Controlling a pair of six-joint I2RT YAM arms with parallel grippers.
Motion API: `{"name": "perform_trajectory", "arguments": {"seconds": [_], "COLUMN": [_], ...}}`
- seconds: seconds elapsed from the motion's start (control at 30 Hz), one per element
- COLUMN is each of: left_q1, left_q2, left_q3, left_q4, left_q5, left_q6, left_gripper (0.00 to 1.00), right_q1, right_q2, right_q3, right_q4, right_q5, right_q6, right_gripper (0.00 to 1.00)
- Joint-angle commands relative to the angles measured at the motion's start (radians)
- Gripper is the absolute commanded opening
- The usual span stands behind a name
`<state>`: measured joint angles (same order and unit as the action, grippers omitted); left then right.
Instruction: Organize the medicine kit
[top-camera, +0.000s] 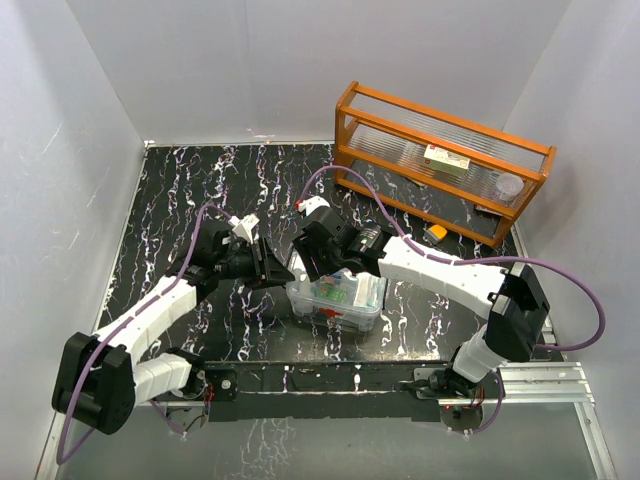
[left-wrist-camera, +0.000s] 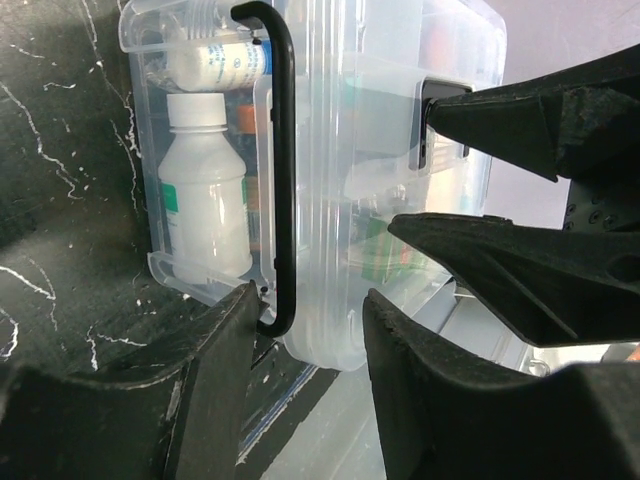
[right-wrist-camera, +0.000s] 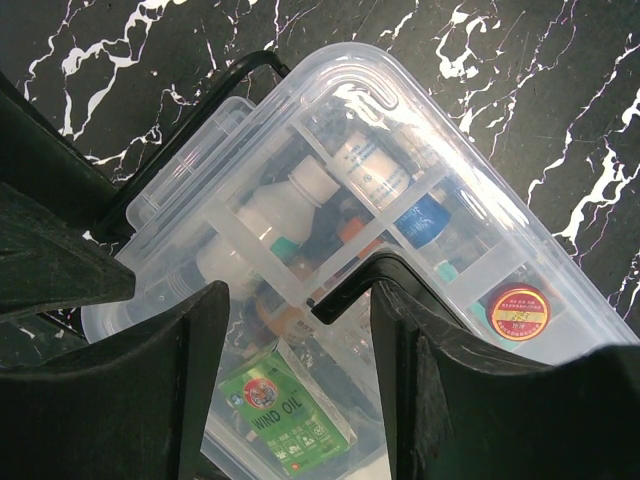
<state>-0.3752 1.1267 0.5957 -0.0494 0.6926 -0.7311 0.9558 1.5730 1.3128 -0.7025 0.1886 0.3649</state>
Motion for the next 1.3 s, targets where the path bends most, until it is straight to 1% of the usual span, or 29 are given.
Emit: {"name": "perform_trajectory", "arguments": {"seconds": [0.0,0.3,0.4,0.47,0.53,0.63,0.8,0.87,0.93,1.0,1.27], "left_q1": [-0.004,-0.014,-0.016,-0.017,-0.022,-0.029,-0.057,-0.074,-0.097,-0.113,-0.151], "left_q2": [-0.063,-0.079,-0.084,-0.085,-0.08,-0.063,-0.054,-0.047,-0.035,-0.027,-0.001], "left_q3": [0.031,0.012,0.014,0.014,0.016,0.027,0.055,0.086,0.138,0.162,0.193], "left_q4": [-0.099,-0.047,-0.018,0.004,0.02,0.018,-0.038,-0.103,-0.202,-0.254,-0.289], "left_q5": [-0.033,0.018,0.047,0.068,0.073,0.066,-0.007,-0.052,-0.09,-0.121,-0.148], "left_q6": [0.053,0.071,0.078,0.082,0.087,0.095,0.131,0.154,0.196,0.219,0.251], "left_gripper": [0.44,0.37,0.37,0.39,0.41,0.41,0.39,0.37,0.36,0.34,0.28], "right_q1": [-0.006,-0.006,-0.007,-0.007,-0.006,-0.007,-0.008,-0.008,-0.007,-0.007,-0.009], "right_q2": [0.1,0.107,0.109,0.111,0.112,0.115,0.117,0.118,0.116,0.113,0.118], "right_q3": [-0.063,-0.074,-0.073,-0.073,-0.073,-0.074,-0.075,-0.075,-0.075,-0.078,-0.086], "right_q4": [-0.018,-0.007,-0.006,-0.005,-0.003,-0.002,0.001,0.0,-0.002,0.0,0.006], "right_q5": [-0.018,-0.015,-0.015,-0.013,-0.014,-0.018,-0.017,-0.015,-0.012,-0.007,-0.003], "right_q6": [0.011,0.025,0.025,0.027,0.029,0.031,0.035,0.038,0.039,0.04,0.052], "right_gripper": [0.55,0.54,0.54,0.54,0.54,0.54,0.54,0.53,0.53,0.53,0.53]}}
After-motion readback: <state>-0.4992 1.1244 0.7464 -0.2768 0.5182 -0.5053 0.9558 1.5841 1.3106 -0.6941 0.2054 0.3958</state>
